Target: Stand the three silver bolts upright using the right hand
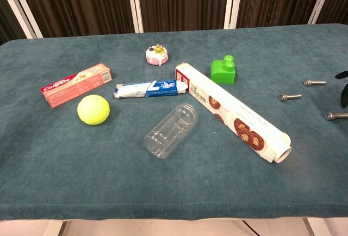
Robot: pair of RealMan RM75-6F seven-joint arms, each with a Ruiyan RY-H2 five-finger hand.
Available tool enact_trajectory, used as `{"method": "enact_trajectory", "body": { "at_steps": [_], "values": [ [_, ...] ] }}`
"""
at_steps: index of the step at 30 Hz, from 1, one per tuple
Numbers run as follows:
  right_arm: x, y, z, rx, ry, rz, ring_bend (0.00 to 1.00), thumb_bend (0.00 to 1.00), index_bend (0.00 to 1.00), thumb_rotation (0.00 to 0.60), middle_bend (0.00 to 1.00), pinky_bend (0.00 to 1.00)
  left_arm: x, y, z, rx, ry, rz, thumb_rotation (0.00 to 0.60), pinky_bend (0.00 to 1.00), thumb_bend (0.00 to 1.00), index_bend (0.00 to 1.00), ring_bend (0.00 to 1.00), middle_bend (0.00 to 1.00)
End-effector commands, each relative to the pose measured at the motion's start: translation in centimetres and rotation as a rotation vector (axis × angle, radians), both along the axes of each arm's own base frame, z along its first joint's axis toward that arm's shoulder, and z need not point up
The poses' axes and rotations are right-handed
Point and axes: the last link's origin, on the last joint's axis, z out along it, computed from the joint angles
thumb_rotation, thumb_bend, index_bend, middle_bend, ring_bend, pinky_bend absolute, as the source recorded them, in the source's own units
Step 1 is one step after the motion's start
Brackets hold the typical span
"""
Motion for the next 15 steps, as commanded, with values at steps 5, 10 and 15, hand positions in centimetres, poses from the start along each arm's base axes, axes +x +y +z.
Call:
{"method": "enact_trajectory", "body": {
  "at_steps": [5,10,15],
  "values": [
    [0.1,-0.2,-0.3,0.003,-0.005,0.004,0.00,0.27,0.45,0.600,0.00,0.03,0.1,0.2,0.0,-0.003,-0.002,-0.001,0.600,0.12,0.36,0.00,0.00,0.00],
    [0.1,-0.2,-0.7,0.010,-0.008,0.006,0.00,0.28,0.48,0.600,0.00,0.03,0.1,0.2,-0.1,-0.007,0.001,-0.003,0.600,0.12,0.36,0.00,0.00,0.00],
    [0.0,-0.7,-1.3,0.018,-0.014,-0.008,0.00,0.31,0.51,0.600,0.00,0.03,0.1,0.2,-0.1,-0.007,-0.001,-0.001,0.600,0.12,0.36,0.00,0.00,0.00]
  ]
}}
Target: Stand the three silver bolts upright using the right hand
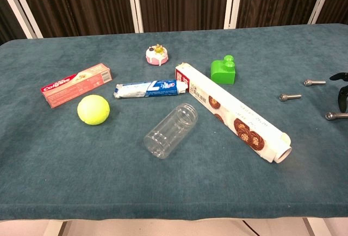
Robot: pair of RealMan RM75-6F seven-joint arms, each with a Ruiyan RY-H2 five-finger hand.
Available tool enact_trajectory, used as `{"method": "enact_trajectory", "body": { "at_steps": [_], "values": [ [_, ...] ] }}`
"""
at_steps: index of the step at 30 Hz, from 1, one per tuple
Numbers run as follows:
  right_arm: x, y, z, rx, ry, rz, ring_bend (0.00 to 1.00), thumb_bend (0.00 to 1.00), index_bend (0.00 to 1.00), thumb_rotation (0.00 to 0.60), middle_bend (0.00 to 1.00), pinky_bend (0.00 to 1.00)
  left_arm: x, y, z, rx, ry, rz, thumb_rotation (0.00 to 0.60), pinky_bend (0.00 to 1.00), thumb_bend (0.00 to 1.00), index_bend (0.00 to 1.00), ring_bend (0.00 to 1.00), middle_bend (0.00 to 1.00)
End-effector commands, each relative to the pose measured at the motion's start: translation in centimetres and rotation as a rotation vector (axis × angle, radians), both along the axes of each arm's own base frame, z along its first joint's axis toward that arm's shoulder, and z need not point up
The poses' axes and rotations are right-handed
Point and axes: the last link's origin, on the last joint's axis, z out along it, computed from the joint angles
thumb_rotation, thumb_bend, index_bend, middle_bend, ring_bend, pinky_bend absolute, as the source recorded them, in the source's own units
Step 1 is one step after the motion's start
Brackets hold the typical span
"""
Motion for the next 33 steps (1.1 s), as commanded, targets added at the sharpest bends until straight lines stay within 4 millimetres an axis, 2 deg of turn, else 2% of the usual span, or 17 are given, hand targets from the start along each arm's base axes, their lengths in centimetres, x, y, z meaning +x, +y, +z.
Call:
{"method": "enact_trajectory", "body": {
  "at_steps": [1,12,23,33],
  "values": [
    [0.0,-0.3,-0.4,0.006,-0.004,-0.008,0.00,0.31,0.51,0.600,0.00,0.03,0.1,0.0,0.0,0.000,-0.001,-0.002,0.600,0.12,0.36,0.00,0.00,0.00],
    [-0.1,-0.3,-0.1,-0.012,-0.005,-0.015,0.00,0.32,0.54,0.600,0.00,0.03,0.1,0.0,0.1,0.000,-0.002,-0.002,0.600,0.12,0.36,0.00,0.00,0.00],
    [1.6,0.3,0.9,-0.041,-0.046,0.044,0.00,0.34,0.57,0.600,0.00,0.03,0.0,0.0,0.0,-0.001,0.000,0.000,0.600,0.12,0.36,0.00,0.00,0.00],
    [3.2,0.2,0.1,-0.019,-0.051,0.073,0.00,0.34,0.56,0.600,0.00,0.03,0.1,-0.1,0.1,0.002,-0.003,-0.002,0.600,0.12,0.36,0.00,0.00,0.00]
  ]
}}
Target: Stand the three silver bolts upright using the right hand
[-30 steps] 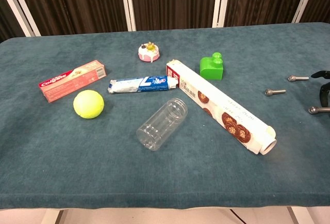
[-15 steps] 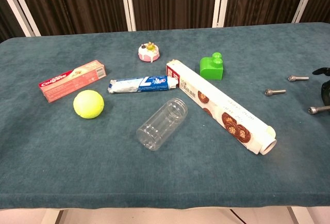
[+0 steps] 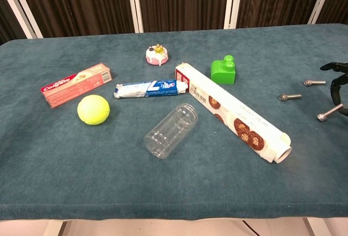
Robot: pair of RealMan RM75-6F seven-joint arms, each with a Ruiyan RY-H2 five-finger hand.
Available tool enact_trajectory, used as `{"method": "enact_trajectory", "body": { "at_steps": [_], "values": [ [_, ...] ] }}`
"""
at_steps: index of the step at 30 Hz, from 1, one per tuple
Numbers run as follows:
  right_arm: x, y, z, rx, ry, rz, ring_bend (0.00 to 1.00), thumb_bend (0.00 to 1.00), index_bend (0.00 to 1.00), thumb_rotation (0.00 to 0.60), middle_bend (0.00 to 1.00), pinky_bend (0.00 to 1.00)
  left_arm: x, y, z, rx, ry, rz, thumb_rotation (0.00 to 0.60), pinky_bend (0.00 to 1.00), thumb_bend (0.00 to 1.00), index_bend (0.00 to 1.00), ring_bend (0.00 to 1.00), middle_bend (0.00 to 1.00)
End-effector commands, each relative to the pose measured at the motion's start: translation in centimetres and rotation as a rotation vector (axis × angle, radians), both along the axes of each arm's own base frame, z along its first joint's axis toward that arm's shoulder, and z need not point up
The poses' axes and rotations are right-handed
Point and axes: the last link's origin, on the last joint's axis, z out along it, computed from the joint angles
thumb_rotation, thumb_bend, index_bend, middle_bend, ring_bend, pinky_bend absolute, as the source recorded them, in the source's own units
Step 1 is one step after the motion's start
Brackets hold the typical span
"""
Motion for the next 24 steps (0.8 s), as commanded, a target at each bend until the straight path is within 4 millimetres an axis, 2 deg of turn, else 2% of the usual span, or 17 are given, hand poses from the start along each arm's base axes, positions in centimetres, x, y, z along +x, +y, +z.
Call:
{"method": "enact_trajectory", "body": {
  "at_steps": [1,11,24],
  "values": [
    [0.2,-0.1,-0.2,0.003,-0.002,0.002,0.00,0.34,0.55,0.600,0.00,0.03,0.0,0.0,0.0,0.001,-0.001,0.000,0.600,0.12,0.36,0.00,0.00,0.00],
    [1.3,-0.2,-0.6,0.010,-0.011,0.025,0.00,0.34,0.54,0.600,0.00,0.03,0.0,-0.1,0.1,-0.001,-0.004,-0.001,0.600,0.12,0.36,0.00,0.00,0.00],
    [2.5,0.3,-0.3,0.000,-0.027,0.051,0.00,0.34,0.41,0.600,0.00,0.03,0.0,-0.2,0.2,0.002,-0.005,-0.003,0.600,0.12,0.36,0.00,0.00,0.00]
  ]
}}
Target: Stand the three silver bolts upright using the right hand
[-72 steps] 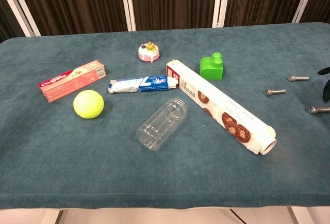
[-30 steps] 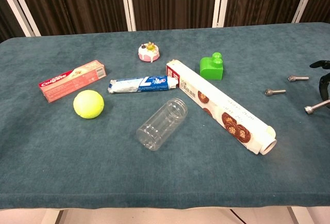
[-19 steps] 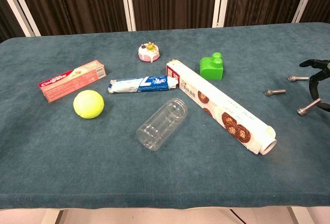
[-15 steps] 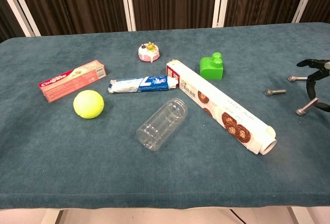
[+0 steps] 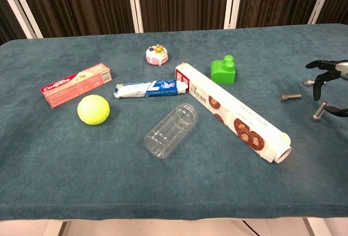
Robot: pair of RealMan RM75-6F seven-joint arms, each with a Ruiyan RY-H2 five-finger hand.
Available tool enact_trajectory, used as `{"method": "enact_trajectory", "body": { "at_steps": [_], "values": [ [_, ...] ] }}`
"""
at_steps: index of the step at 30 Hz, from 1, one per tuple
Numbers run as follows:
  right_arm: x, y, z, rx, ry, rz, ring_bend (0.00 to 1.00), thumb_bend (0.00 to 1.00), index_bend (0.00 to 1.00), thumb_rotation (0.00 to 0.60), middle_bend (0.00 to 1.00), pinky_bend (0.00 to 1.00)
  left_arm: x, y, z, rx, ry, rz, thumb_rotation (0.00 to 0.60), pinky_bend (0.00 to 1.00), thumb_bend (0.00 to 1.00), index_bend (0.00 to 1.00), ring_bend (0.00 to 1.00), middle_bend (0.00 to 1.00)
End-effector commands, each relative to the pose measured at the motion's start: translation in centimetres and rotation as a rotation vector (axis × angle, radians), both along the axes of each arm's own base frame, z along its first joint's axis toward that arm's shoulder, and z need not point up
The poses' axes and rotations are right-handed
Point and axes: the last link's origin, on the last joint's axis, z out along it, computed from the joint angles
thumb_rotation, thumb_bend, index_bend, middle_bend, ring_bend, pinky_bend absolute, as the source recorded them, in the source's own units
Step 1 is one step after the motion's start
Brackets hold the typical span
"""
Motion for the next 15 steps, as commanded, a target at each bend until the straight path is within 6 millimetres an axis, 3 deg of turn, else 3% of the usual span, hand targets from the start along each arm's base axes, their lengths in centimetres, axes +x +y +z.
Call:
{"method": "enact_trajectory", "body": {
  "at_steps": [1,4,9,15],
  "values": [
    [0.2,0.1,0.5,-0.016,-0.014,0.005,0.00,0.34,0.40,0.600,0.00,0.03,0.0,0.0,0.0,0.000,0.000,0.001,0.600,0.12,0.36,0.00,0.00,0.00],
    [0.2,-0.2,1.2,-0.048,-0.017,0.000,0.00,0.34,0.40,0.600,0.00,0.03,0.0,0.0,0.0,0.000,0.001,0.003,0.600,0.12,0.36,0.00,0.00,0.00],
    [0.7,-3.5,2.5,-0.106,-0.040,-0.041,0.00,0.34,0.44,0.600,0.00,0.03,0.0,0.3,-0.3,-0.010,0.007,0.006,0.600,0.12,0.36,0.00,0.00,0.00],
    [1.4,-6.3,1.8,-0.086,0.042,-0.049,0.00,0.33,0.45,0.600,0.00,0.03,-0.1,0.7,-0.8,-0.027,0.023,0.016,0.600,0.12,0.36,0.00,0.00,0.00]
  ]
}}
